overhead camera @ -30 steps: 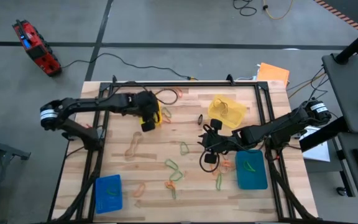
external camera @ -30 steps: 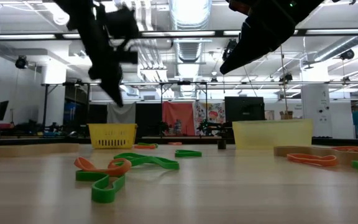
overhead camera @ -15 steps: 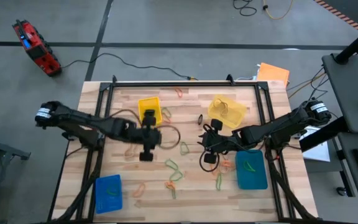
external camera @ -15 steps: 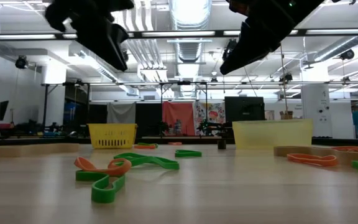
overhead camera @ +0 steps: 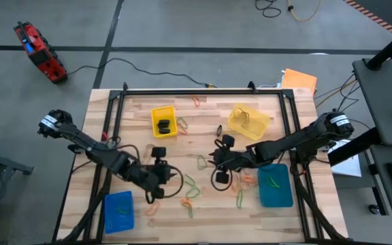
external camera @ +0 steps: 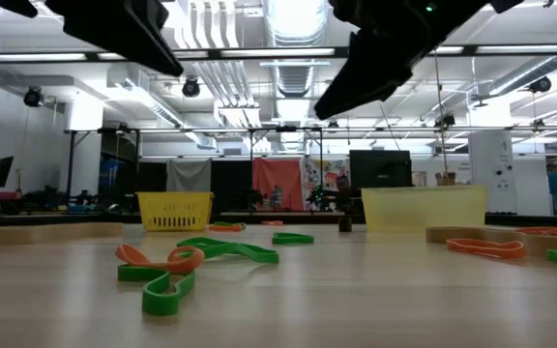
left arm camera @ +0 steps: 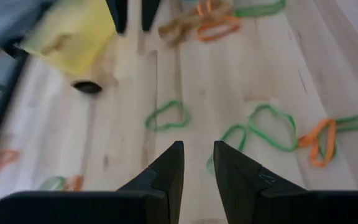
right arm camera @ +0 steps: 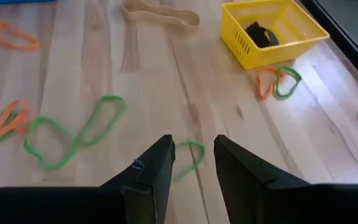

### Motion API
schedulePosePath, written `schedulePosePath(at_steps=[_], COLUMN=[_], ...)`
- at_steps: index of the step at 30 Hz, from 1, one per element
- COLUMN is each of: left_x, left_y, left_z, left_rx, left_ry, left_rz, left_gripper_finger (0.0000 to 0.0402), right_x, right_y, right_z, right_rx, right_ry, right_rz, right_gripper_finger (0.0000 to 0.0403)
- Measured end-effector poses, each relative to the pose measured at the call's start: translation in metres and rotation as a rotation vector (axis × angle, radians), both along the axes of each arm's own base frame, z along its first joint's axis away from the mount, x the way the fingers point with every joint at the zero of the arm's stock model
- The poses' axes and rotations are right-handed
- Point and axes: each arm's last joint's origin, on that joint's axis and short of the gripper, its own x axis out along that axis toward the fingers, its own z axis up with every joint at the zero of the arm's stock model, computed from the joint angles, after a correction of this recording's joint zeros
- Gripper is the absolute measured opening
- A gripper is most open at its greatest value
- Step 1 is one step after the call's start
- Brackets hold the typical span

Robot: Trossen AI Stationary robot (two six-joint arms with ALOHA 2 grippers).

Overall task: Sort rubber bands into baskets
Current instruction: Put the green rubber band into the left blue bin

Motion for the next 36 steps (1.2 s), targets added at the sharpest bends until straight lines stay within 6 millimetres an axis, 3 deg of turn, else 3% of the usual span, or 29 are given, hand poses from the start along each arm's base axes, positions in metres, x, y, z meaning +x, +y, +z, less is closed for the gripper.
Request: schedulePosePath(at_steps=[7,13,17,29,36], left_x=[-0.009,-0.014,-0.02,-0.061,-0.068], left_y=[-0.019,-0.023,-0.018,0.012,0.019], left_z=[0.003,-0.006,-0.014,0.005,-0.008], left_rx=[0.09,0.112,0.103,-0.046,-0.089], left_ry=[-0.092,-0.087,-0.129,-0.387,-0.425], left_rz=[0.001,-0.036,-0.041,-0.019,0.005], left_gripper_finger=[0.0072,0.0072,0.0072,0.0072,0.0072], right_x=[0.023,0.044,0.054,0.066,0.065], right_y=[0.008,0.013,0.016,0.024,0.03], right_z=[-0.002,-0.003,-0.001,-0.007,-0.015], right_rx=[0.002,-0.012,0.005,0.057,0.057], right_ry=[0.07,0.161,0.199,0.262,0.301], right_rz=[0.023,0.014,0.023,0.084,0.106], right_gripper_finger=[0.0112,0.0112,0.0112,0.0112,0.0112])
